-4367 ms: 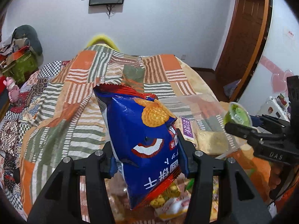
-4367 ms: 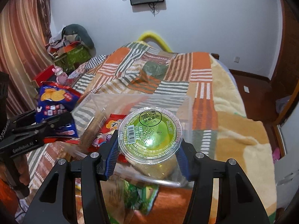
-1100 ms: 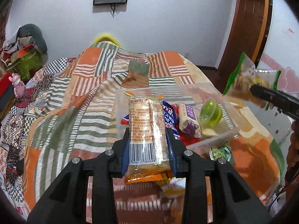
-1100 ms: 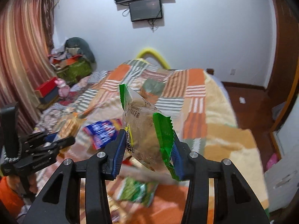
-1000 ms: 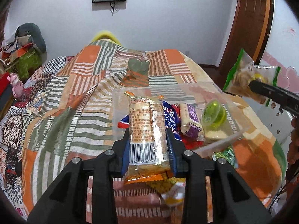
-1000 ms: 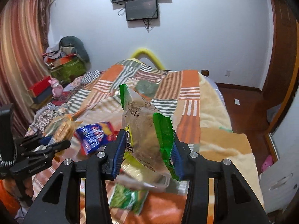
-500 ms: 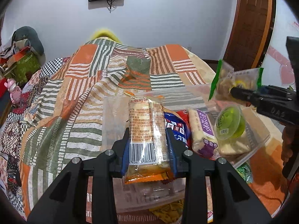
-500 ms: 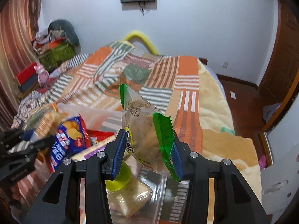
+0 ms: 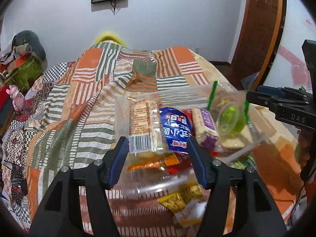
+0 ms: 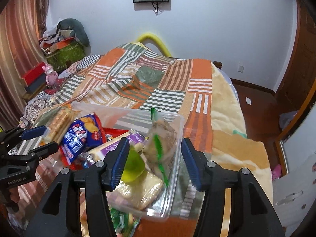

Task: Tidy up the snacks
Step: 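Lower wrapped pastry into clear box with left tool while right tool carries its bag, then grasp clear pastry pack with left tool while right tool grasps bread-roll bag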

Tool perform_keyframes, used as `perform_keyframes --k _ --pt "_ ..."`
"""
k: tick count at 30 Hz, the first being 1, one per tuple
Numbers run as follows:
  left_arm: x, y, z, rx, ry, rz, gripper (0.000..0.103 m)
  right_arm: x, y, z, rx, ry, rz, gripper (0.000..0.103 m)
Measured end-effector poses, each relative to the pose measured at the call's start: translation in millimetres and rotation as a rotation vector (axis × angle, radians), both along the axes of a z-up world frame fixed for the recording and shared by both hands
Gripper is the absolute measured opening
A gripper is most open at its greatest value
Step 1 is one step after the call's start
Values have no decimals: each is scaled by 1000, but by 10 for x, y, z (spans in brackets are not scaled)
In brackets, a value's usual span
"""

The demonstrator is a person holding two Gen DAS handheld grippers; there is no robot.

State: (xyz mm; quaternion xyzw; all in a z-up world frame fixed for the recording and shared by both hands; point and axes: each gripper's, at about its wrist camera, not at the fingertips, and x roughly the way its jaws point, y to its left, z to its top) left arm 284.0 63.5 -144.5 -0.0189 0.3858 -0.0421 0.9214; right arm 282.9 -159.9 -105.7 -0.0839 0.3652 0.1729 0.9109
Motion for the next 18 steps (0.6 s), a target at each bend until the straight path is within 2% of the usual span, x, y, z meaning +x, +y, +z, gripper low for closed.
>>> perform_keyframes --k 9,14,18 --pt "-458 -13 195 -12 -4 -12 72 -441 -24 113 35 -28 36 63" --pt "-727 -62 125 -32 33 -21 76 -642 16 23 25 -29 42 69" --pt "-912 -135 22 -44 67 -35 78 -795 89 -128 30 7 67 70"
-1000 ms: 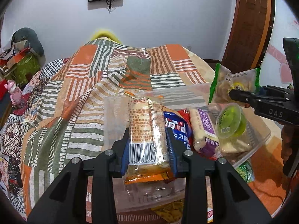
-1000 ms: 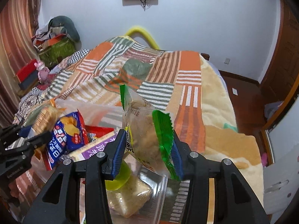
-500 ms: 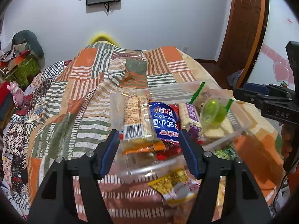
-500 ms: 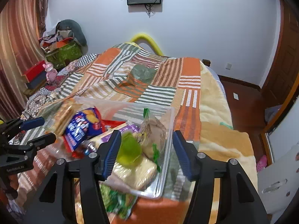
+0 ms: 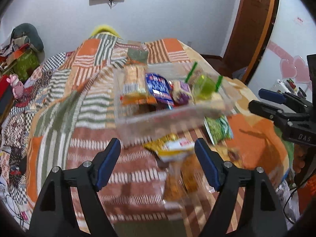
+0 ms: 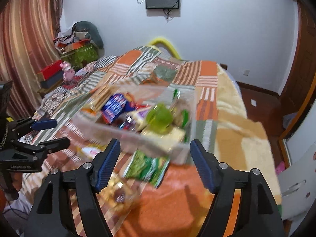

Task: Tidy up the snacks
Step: 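Grasp clear pastry pack with left tool while right tool grasps bread-roll bag, then lower pastry pack into clear box with left tool while right tool drops bread-roll bag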

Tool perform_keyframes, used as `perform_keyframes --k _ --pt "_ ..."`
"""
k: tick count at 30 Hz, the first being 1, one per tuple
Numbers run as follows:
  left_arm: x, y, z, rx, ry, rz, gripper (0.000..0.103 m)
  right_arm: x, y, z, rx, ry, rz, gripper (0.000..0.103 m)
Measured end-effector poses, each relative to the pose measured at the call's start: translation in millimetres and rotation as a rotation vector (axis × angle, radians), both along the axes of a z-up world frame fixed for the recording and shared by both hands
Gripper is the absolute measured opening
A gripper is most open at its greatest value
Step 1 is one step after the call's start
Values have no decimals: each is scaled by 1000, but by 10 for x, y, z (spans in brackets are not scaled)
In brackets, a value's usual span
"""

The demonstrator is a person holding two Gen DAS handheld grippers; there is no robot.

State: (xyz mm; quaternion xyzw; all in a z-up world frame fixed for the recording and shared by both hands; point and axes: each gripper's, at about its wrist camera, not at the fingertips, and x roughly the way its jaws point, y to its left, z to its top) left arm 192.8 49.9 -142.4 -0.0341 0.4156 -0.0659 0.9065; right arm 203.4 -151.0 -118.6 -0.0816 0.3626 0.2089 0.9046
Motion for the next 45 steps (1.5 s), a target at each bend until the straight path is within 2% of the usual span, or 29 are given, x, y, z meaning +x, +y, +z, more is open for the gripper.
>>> perform_keyframes --k 5,11,16,20,22,24,28,30,31,37,45 --pt "-130 -127 -156 -40 52 -17 80 -143 85 -258 22 85 41 72" --pt "-118 -246 -398 -60 115 -37 79 -175 191 -565 -10 160 65 72" --pt "-36 -212 -600 -108 161 -19 79 -99 161 -734 37 240 81 73" --pt "-11 -239 -729 -110 164 -14 77 -102 207 -784 27 237 84 76" --pt "-17 -256 -733 -105 147 -20 66 -130 269 -815 2 231 92 76" --pt "-22 -276 -715 -89 132 -33 60 -144 330 -854 -28 222 95 76" --pt "-54 -280 -701 -73 117 -44 52 -170 356 -848 -31 205 102 63" --pt "-77 -259 -692 -83 117 -44 51 -192 357 -831 -26 198 114 53" --pt "-92 -244 -684 -93 119 -40 50 -197 343 -826 -30 193 113 52" --pt "-199 -213 -550 -99 89 -35 48 -268 283 -735 -20 169 103 47" --pt "-307 -171 -212 -88 7 -26 48 -312 168 -437 23 101 70 44"
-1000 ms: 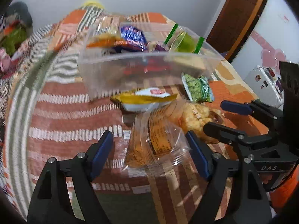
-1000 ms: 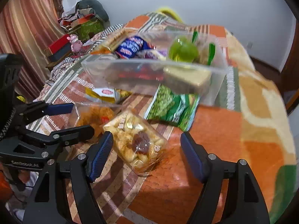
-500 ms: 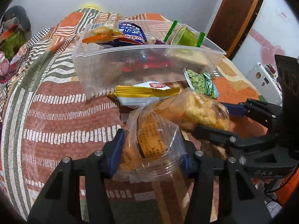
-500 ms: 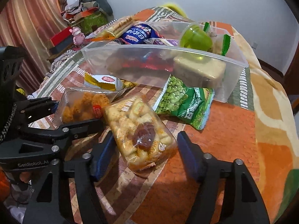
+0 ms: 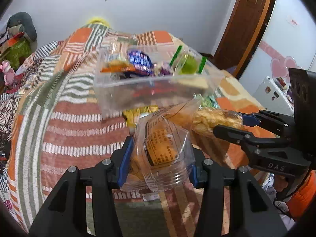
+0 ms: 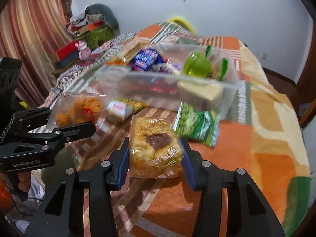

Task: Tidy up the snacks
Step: 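Lower pastry pack into clear box with left tool while right tool drops bread-roll bag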

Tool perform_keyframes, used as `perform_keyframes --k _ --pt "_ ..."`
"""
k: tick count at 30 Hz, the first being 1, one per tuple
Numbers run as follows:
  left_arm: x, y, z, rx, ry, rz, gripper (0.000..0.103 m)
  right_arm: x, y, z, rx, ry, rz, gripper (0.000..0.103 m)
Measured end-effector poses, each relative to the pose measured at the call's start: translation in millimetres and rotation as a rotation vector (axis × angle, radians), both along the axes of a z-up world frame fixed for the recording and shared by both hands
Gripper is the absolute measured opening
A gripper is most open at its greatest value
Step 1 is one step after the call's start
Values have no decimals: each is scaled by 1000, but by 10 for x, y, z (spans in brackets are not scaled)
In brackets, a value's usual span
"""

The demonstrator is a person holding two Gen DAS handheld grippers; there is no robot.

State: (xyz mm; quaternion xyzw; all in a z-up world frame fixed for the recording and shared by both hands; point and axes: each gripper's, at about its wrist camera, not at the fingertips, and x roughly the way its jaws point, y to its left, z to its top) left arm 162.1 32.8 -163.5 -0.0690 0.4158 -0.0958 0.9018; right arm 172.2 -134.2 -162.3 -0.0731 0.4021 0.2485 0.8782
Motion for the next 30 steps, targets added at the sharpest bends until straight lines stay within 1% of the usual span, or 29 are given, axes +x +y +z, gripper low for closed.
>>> perform_keyframes --k 7,16,23,30 --pt "93 79 240 4 -68 21 48 74 -51 271 27 -80 -30 44" --pt "459 158 499 -7 -148 45 48 404 10 572 49 -177 -69 44" --pt "876 170 540 -10 -171 49 48 727 122 626 30 -214 -84 44" --pt "1383 85 440 18 -158 42 48 1060 219 555 -4 -201 -97 44"
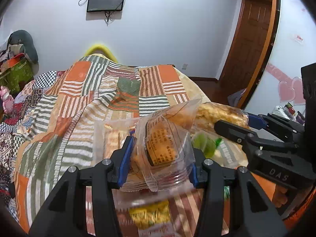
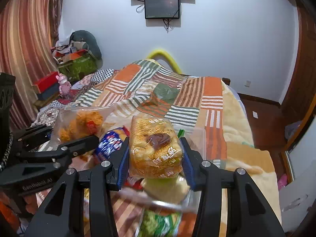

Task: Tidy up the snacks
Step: 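Lower pastry pack into clear box with left tool while right tool drops bread-roll bag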

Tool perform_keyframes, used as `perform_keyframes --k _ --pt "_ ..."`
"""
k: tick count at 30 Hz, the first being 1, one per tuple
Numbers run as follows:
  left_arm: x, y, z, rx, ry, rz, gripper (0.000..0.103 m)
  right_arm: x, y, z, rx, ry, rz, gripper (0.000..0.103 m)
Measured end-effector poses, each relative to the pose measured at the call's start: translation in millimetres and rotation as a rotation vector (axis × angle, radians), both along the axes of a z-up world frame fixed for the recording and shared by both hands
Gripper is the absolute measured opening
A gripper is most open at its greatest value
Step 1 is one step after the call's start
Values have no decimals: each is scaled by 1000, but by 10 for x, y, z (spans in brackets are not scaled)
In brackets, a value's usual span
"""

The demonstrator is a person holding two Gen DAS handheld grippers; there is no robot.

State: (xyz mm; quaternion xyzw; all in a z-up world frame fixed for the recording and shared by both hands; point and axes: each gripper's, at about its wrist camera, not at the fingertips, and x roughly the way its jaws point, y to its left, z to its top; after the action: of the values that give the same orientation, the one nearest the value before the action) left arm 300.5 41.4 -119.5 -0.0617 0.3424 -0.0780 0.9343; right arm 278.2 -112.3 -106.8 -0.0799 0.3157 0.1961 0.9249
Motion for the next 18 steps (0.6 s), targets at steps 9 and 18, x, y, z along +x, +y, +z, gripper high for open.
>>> perform_keyframes --k 9,18 --pt "445 28 -196 6 64 7 49 218 39 -147 -14 62 6 44" --pt "311 58 -134 -24 60 -13 59 126 -86 -16 21 65 19 48"
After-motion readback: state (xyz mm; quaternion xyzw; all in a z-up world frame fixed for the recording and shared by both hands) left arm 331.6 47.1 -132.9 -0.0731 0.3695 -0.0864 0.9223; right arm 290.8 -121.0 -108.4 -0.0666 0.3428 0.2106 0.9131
